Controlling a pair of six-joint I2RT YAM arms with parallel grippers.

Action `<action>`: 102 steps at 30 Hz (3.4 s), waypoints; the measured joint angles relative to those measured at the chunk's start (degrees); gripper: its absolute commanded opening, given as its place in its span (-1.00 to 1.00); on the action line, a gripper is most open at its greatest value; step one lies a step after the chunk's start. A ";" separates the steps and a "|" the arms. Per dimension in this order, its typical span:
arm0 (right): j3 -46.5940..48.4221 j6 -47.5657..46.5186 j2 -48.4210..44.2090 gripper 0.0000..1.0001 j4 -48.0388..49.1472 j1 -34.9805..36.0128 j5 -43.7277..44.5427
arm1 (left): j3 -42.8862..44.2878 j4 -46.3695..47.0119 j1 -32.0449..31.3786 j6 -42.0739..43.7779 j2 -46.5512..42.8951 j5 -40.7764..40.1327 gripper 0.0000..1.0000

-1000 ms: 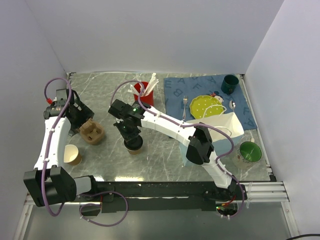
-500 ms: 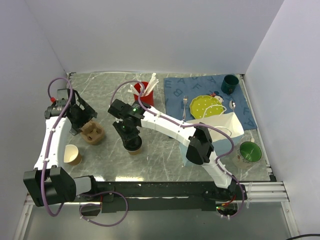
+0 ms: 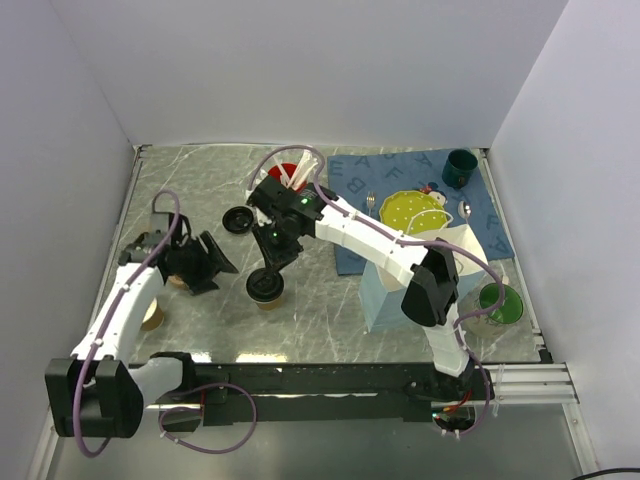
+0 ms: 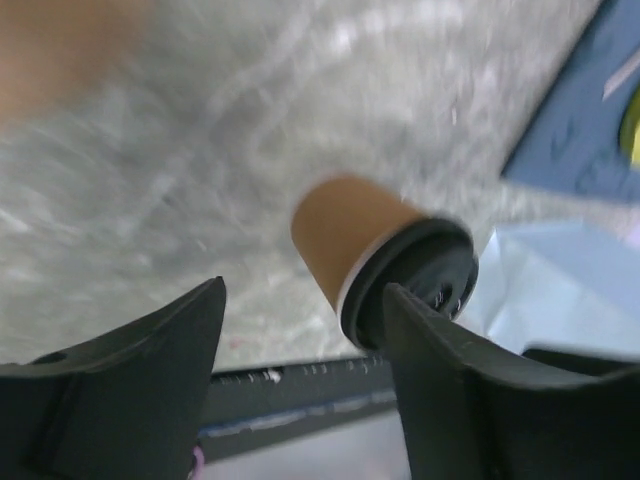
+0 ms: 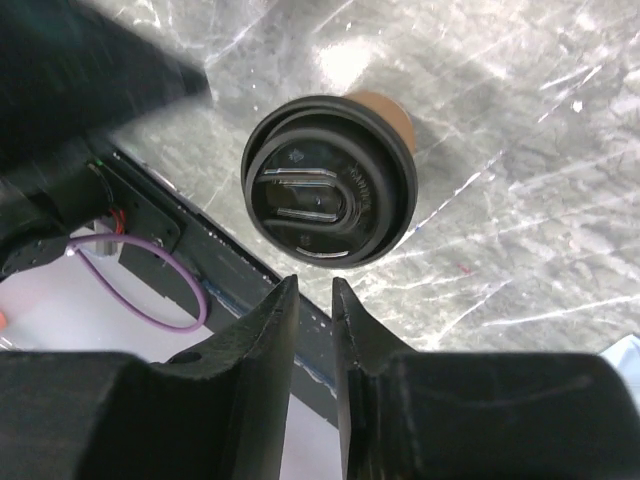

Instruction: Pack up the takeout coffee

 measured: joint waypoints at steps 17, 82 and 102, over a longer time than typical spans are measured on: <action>-4.04 -0.61 1.84 -0.56 6.43 -0.46 -4.33 | -9.88 4.28 -5.44 -8.20 -8.39 4.20 0.15; -20.22 4.74 -2.25 -0.57 20.24 -4.20 -11.61 | -5.60 1.42 -21.57 -22.16 0.83 -13.07 -0.03; -4.85 1.90 2.16 -0.51 9.62 -5.33 -6.88 | 16.81 -14.78 -23.04 -17.40 9.79 -22.21 0.21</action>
